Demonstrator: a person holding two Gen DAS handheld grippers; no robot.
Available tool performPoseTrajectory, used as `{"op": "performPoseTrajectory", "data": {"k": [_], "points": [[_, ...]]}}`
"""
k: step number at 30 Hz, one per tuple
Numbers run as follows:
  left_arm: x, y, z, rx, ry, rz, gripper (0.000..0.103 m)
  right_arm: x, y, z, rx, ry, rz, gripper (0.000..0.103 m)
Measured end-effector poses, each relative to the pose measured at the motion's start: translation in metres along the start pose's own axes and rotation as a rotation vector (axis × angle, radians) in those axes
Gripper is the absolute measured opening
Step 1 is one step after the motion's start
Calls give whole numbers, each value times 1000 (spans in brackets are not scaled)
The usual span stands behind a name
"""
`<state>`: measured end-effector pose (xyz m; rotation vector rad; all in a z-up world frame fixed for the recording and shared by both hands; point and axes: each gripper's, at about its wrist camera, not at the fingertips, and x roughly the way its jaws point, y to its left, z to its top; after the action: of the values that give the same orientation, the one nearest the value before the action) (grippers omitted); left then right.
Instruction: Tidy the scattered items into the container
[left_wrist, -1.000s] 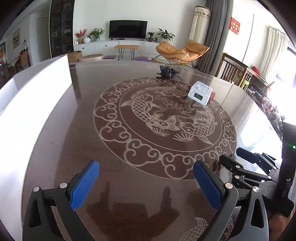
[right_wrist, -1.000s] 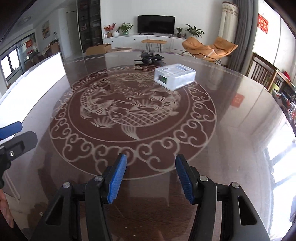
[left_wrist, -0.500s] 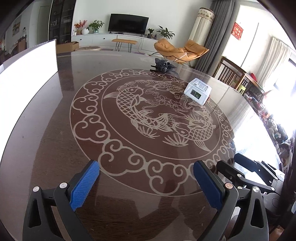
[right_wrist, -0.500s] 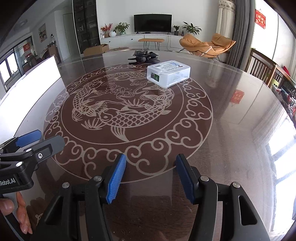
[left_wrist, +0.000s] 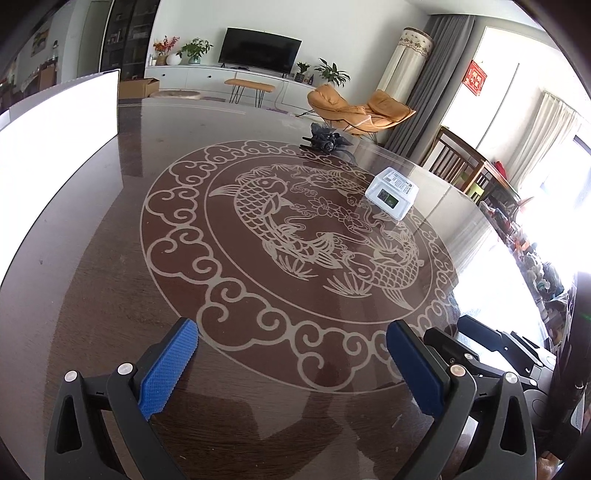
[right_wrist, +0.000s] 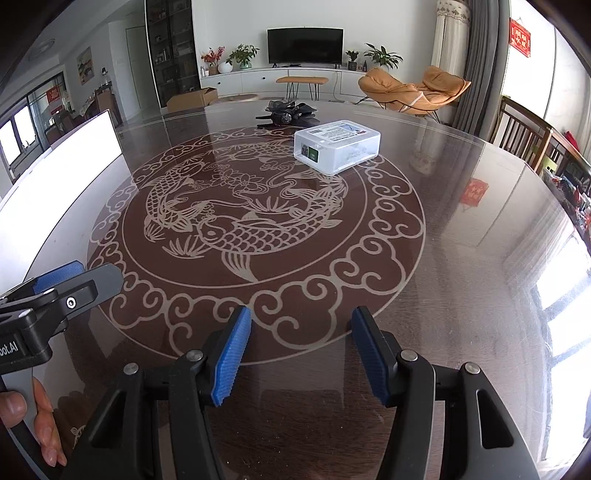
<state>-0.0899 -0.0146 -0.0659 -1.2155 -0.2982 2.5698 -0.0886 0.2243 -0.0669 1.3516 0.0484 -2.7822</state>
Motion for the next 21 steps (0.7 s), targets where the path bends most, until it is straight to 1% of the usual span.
{"op": "performPoseTrajectory", "data": {"k": [4,21], "points": [[0,2,1,-9,-4,-13,103,0,0,0,0,0,0,58],[2,1,0,8,4,9,103,0,0,0,0,0,0,58]]}}
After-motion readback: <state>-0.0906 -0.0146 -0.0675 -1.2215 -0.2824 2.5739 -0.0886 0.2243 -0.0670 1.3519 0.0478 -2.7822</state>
